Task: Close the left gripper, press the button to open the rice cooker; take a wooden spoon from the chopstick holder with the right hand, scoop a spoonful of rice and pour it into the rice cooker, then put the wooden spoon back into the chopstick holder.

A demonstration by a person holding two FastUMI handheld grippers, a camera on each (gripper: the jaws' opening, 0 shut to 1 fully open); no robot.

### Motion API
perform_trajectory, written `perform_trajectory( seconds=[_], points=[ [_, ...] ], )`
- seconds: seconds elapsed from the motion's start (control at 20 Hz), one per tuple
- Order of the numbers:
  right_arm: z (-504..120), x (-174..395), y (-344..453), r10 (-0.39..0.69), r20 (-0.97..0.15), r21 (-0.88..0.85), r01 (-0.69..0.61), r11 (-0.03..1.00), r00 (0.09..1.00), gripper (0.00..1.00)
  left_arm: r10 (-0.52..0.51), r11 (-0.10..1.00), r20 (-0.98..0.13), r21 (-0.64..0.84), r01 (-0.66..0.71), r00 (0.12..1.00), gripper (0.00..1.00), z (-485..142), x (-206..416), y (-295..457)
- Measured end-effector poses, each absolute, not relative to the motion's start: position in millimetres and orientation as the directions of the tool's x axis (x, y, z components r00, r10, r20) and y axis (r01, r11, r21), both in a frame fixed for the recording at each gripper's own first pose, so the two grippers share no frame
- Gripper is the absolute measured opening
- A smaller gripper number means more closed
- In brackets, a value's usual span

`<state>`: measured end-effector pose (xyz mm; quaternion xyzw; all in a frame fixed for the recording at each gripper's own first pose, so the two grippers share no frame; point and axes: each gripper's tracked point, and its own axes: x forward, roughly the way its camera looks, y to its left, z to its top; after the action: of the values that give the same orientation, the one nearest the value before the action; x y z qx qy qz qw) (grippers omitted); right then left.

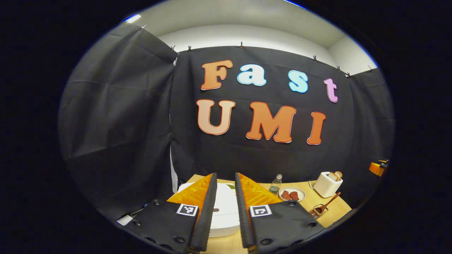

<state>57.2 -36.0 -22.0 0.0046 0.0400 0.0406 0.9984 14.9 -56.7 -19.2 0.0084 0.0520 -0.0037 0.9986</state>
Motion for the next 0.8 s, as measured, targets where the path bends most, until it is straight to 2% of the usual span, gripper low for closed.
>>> perform_trajectory(
  seconds=[0.05,0.15,0.25,0.5,0.8],
  points=[
    [-24,58,-37,0.077,-0.084,0.011,-0.077,0.997,0.994,0.96,-0.008,0.999,-0.115,0.033,0.012,0.993,0.31,-24,19,-55],
    [-27,58,-35,0.081,-0.099,0.017,-0.080,0.997,0.992,1.00,0.021,0.997,-0.138,0.071,-0.011,0.990,0.27,-34,25,-51],
    [-27,58,-34,0.080,-0.100,0.020,-0.079,0.997,0.992,0.96,0.014,0.998,-0.150,0.065,-0.004,0.989,0.07,-45,32,-52],
    [-30,61,-36,0.069,-0.112,0.013,-0.068,0.998,0.991,0.96,-0.029,0.999,-0.238,0.037,0.039,0.971,0.04,-95,63,-50],
    [-34,63,-50,0.022,-0.127,-0.008,-0.023,1.000,0.992,0.96,-0.029,1.000,-0.362,-0.006,0.029,0.932,0.04,-161,106,-31]
  ],
)
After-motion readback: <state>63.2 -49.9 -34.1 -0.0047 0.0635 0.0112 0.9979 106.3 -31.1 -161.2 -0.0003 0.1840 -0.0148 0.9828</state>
